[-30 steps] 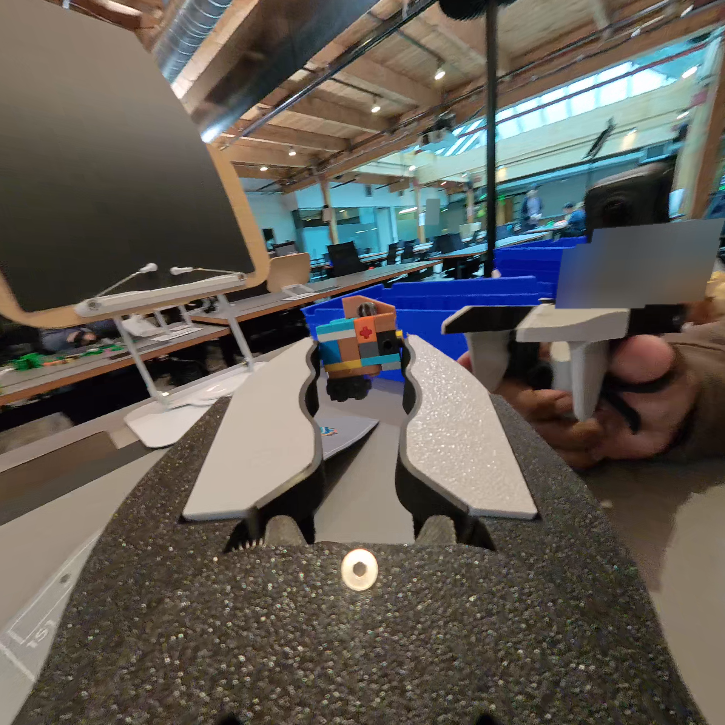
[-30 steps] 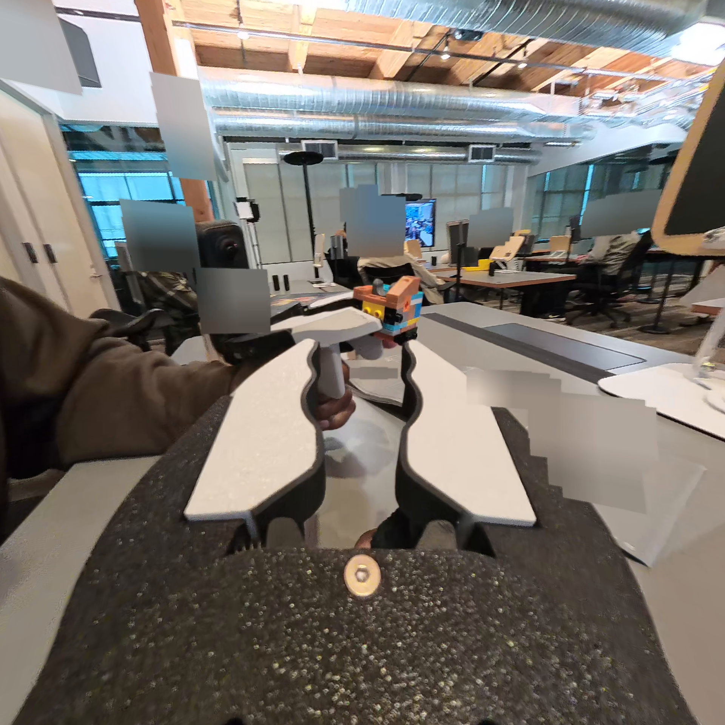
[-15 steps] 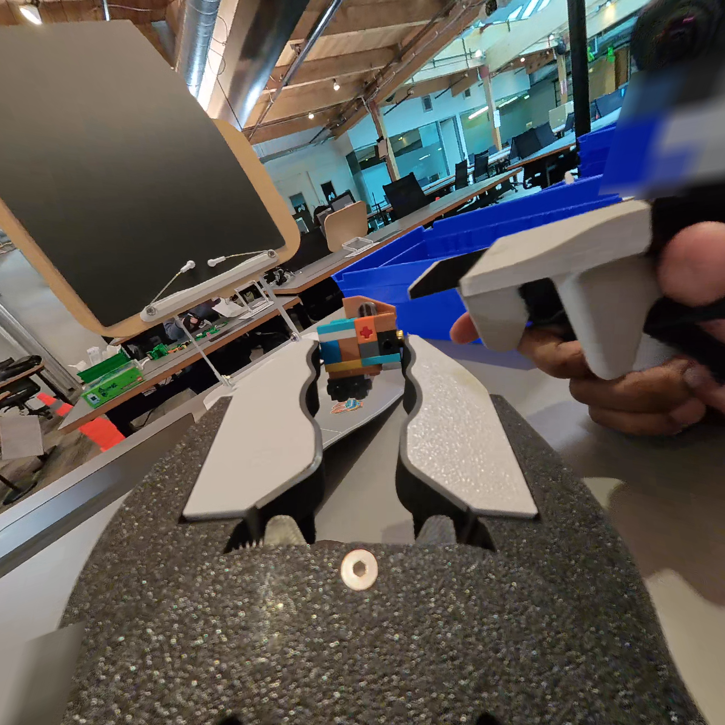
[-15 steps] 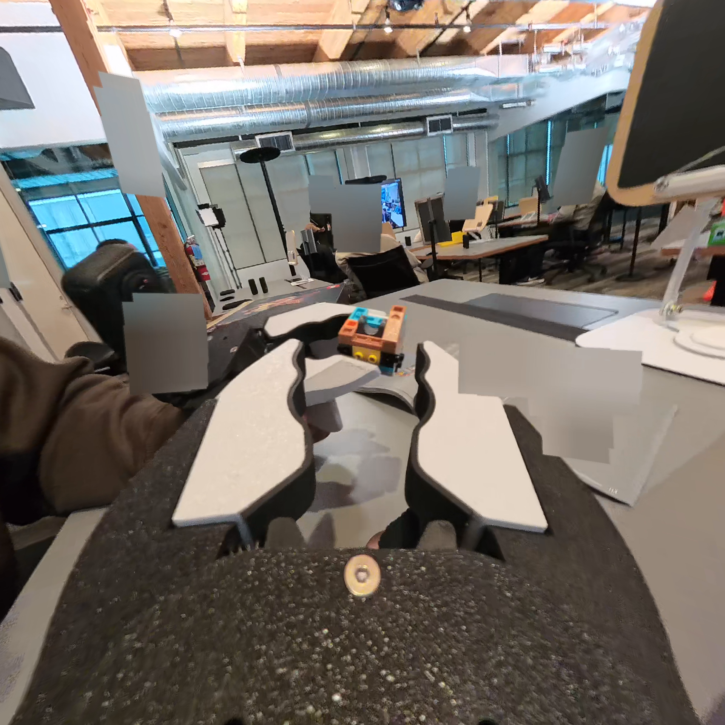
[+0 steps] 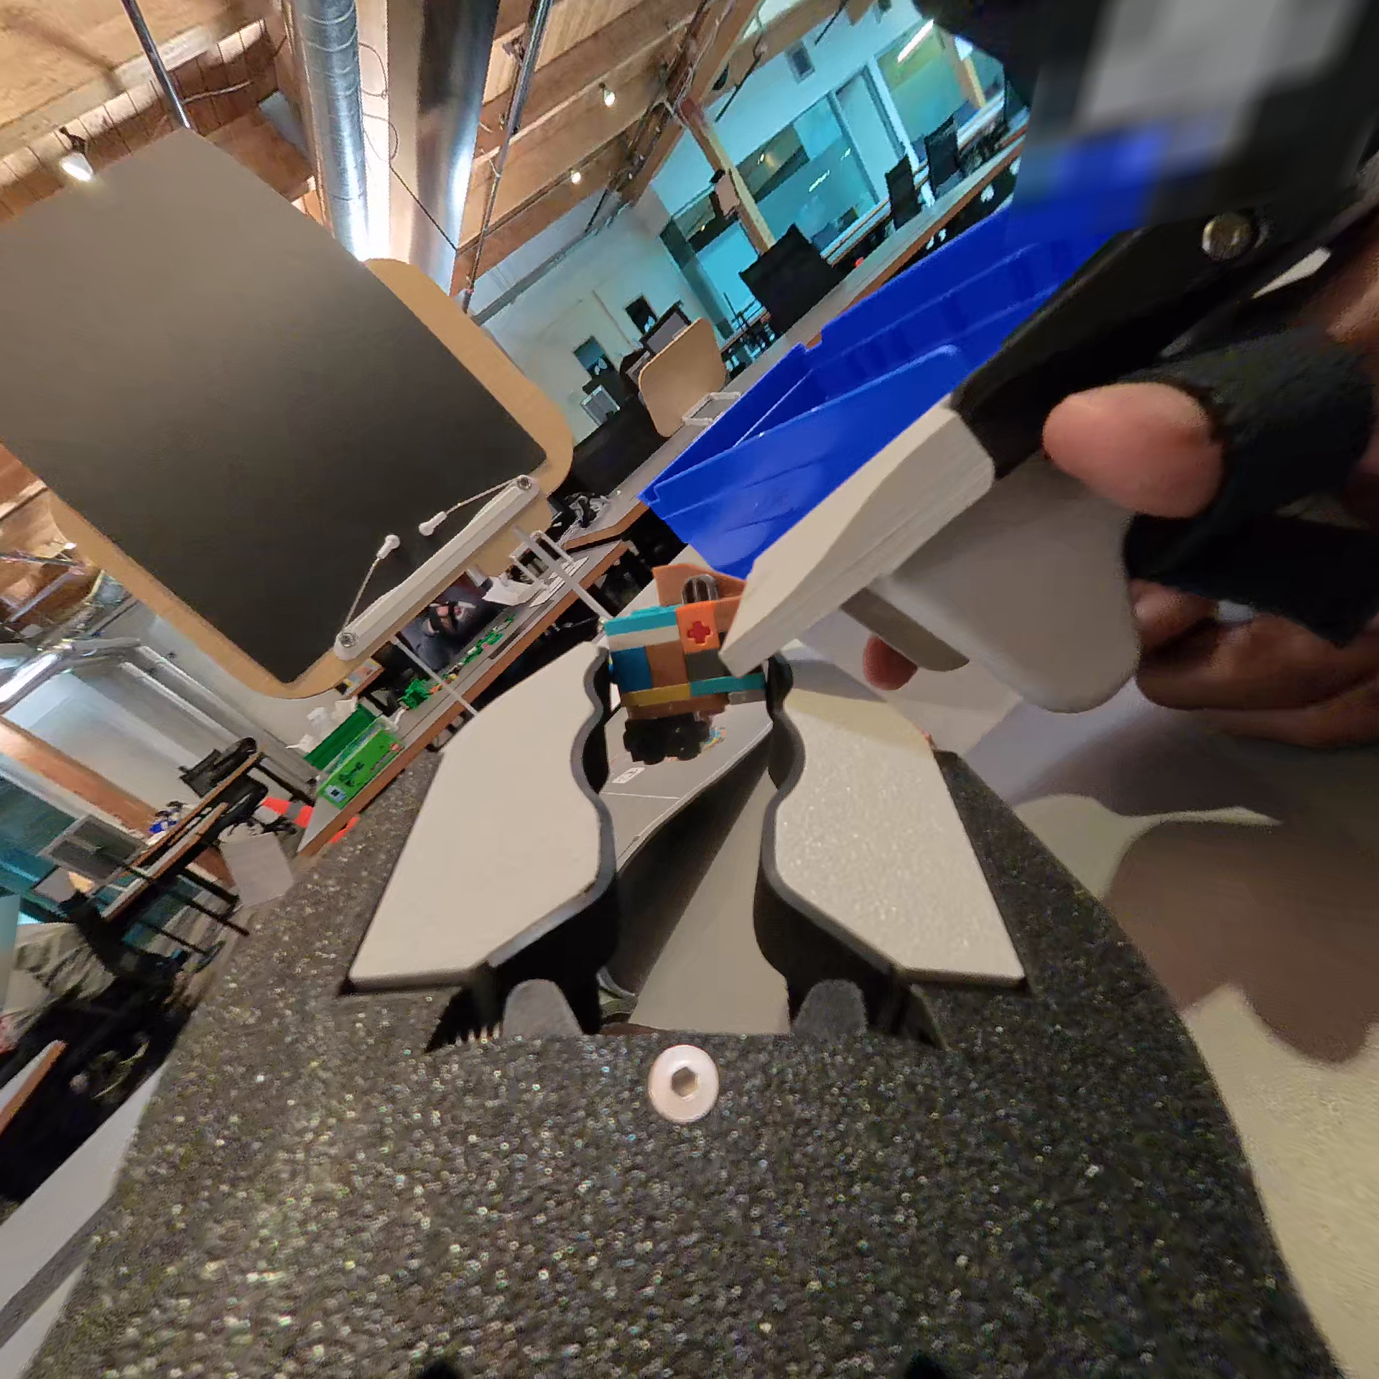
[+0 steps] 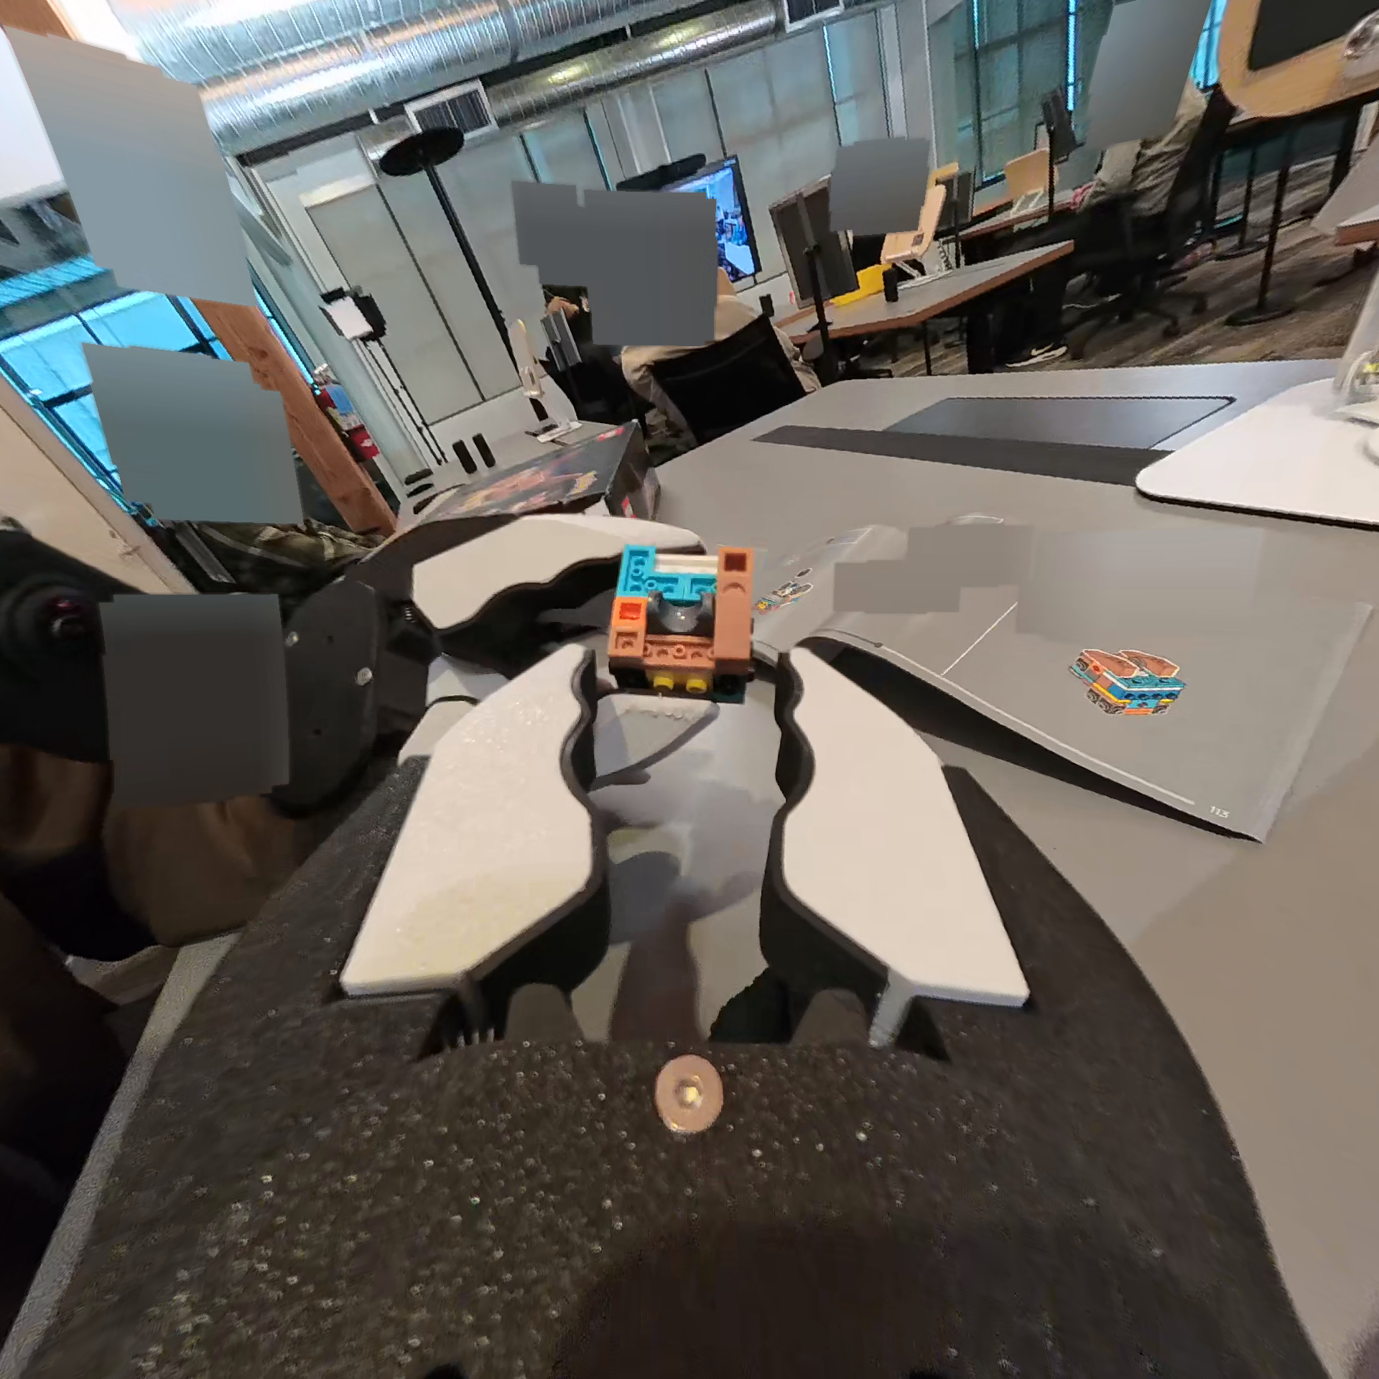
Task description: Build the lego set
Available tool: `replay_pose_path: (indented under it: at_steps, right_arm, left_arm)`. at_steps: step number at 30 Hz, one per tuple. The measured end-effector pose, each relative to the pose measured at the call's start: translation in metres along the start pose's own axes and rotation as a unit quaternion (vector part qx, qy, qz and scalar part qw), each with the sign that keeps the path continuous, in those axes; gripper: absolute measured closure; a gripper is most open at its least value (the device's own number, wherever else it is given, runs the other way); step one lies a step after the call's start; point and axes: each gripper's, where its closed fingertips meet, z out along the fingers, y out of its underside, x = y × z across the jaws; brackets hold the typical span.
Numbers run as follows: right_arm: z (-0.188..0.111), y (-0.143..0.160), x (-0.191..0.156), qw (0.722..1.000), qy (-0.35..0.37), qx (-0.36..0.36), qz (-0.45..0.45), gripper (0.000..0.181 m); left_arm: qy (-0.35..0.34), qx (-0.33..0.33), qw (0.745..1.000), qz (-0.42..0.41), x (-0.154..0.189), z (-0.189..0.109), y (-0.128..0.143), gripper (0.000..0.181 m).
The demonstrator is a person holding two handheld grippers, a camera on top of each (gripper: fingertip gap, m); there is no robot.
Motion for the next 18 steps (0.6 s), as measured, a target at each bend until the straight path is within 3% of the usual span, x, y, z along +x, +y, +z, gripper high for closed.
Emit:
replay_pose_path:
  at_steps: [12, 18]
  right_arm:
    - [-0.001, 0.002, 0.009, 0.999, 0.045, -0.013, -0.027, 0.144]
    - [-0.006, 0.001, 0.018, 0.998, 0.045, -0.029, -0.042, 0.144]
  left_arm:
    - [0.0, -0.026, 0.999, 0.044, 0.008, 0.004, 0.006, 0.14]
    - [0.114, 0.019, 0.993, -0.016, 0.016, -0.003, 0.006, 0.13]
